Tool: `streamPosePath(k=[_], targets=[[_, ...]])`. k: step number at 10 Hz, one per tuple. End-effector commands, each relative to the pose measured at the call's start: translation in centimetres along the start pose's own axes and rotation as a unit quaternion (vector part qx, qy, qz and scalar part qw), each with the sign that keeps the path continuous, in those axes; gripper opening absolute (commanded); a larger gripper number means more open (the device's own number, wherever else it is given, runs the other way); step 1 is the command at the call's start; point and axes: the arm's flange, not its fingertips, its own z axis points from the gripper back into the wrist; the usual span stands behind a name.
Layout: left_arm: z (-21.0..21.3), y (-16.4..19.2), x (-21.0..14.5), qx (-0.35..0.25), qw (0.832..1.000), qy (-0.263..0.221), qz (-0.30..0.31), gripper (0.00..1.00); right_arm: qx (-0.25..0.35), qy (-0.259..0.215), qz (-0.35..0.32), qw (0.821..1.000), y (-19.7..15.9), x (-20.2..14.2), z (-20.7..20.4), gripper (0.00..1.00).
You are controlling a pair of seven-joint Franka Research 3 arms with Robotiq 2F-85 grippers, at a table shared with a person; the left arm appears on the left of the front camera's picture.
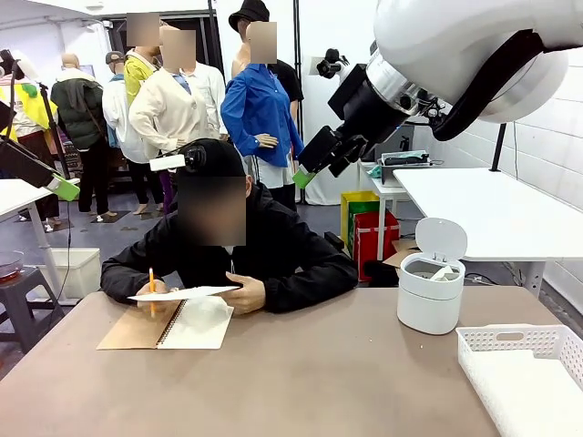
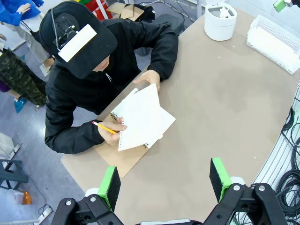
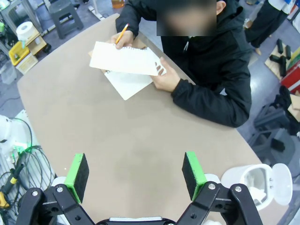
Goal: Sort the paper based on its condition.
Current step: If a person hands you a paper, place it in the Organizing basket , and if it's crumpled, put it in the Trash can.
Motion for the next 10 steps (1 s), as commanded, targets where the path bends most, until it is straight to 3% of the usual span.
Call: streamPosePath(k=[1,10], targets=[[-0.02,0.1,-0.09,0.002,1.0,-0.002,0.001,1.0,0.002,0.005,0.001,1.0,-0.03,-0.1,0.0,1.0],[-0.02,0.1,-0.09,0.002,1.0,-0.002,0.001,1.0,0.002,0.005,0.001,1.0,-0.03,-0.1,0.0,1.0]])
